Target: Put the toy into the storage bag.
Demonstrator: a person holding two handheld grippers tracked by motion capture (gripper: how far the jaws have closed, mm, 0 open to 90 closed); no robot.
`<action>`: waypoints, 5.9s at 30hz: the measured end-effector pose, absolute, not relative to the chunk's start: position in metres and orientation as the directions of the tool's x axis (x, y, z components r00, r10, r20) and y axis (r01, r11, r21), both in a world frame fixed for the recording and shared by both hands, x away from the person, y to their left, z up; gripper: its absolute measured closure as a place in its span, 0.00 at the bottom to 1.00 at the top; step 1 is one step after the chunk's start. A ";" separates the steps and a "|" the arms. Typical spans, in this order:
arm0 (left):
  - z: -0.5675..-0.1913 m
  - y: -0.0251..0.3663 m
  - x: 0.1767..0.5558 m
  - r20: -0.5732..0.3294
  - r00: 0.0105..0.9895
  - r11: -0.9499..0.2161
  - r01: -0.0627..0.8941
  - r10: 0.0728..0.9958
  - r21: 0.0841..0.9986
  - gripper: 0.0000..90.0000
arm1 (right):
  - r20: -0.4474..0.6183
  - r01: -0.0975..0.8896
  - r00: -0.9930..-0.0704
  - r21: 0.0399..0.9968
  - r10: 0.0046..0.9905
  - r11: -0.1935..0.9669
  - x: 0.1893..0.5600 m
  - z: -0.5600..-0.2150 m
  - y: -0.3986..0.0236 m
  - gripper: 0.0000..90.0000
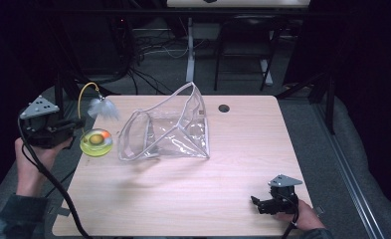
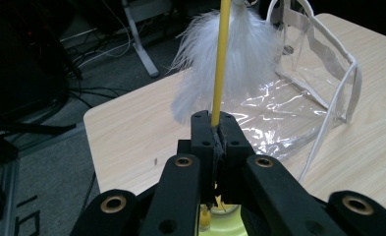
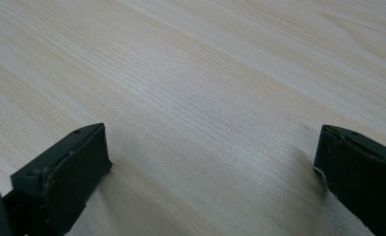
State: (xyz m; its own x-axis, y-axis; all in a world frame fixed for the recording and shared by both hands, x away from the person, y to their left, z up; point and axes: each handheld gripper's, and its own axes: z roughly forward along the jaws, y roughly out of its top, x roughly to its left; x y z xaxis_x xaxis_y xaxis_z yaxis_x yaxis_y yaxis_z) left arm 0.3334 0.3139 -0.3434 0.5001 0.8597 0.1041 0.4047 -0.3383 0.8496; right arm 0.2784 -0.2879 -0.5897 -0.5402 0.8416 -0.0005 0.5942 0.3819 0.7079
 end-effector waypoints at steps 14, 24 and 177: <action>-0.331 0.300 0.344 0.125 0.528 -0.372 0.392 0.840 0.842 0.98 | 0.000 0.594 -0.540 0.708 0.842 0.382 0.278 -0.590 -0.288 0.00; -0.324 0.291 0.353 0.139 0.543 -0.389 0.379 0.828 0.840 0.98 | -0.001 0.594 -0.540 0.708 0.842 0.382 0.278 -0.590 -0.288 0.00; -0.428 0.194 0.448 -0.062 0.644 -0.382 0.525 0.762 0.760 0.32 | -0.002 0.597 -0.539 0.705 0.842 0.384 0.278 -0.590 -0.288 0.00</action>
